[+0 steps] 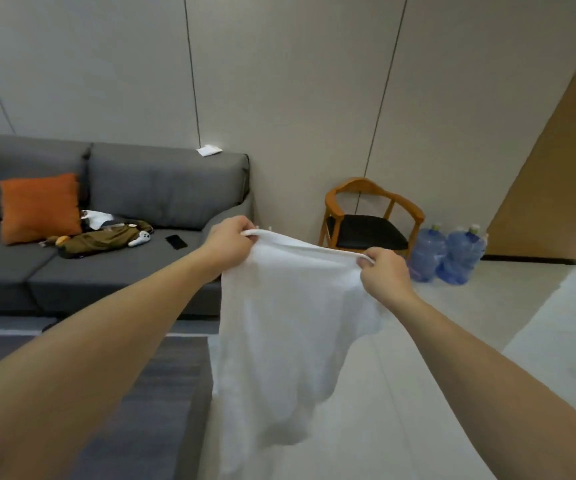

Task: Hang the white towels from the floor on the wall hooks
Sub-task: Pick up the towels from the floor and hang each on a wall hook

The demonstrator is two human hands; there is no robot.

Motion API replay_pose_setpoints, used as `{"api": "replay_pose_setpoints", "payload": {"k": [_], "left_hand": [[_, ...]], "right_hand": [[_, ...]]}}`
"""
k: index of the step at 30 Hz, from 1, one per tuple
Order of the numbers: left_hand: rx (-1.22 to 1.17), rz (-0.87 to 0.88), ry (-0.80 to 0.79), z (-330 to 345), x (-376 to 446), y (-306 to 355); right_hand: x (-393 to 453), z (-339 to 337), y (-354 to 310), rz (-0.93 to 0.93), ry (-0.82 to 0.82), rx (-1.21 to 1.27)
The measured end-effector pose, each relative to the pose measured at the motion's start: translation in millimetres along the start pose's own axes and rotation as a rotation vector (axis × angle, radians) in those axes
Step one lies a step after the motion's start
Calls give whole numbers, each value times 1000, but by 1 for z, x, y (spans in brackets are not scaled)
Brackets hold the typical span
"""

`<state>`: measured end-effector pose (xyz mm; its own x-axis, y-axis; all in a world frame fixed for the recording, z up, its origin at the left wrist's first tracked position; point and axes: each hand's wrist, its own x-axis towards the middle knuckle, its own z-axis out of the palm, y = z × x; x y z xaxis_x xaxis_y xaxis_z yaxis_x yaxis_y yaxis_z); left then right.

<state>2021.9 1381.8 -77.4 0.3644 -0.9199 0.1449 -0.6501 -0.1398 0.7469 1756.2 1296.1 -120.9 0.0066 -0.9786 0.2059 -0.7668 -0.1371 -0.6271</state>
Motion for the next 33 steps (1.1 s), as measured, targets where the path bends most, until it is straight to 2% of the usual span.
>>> {"api": "replay_pose_setpoints", "payload": {"k": [2, 5, 9, 13, 18, 27, 33], "left_hand": [[61, -67, 34, -10, 22, -15], [115, -209, 176, -39, 43, -38], [111, -396, 341, -88, 34, -73], [145, -546, 493, -133, -7, -108], [46, -671, 639, -188, -78, -133], [161, -799, 936, -300, -167, -208], [349, -886, 1206, -407, -184, -257]], "right_hand": [[38, 26, -17, -102, -114, 28], [80, 54, -59, -280, -294, 29], [107, 93, -125, -495, -454, 34], [95, 144, -187, -679, -608, 49], [53, 202, -272, -852, -800, 115], [-38, 296, -439, -1198, -869, 172], [-89, 350, -577, -1246, -763, 281]]}}
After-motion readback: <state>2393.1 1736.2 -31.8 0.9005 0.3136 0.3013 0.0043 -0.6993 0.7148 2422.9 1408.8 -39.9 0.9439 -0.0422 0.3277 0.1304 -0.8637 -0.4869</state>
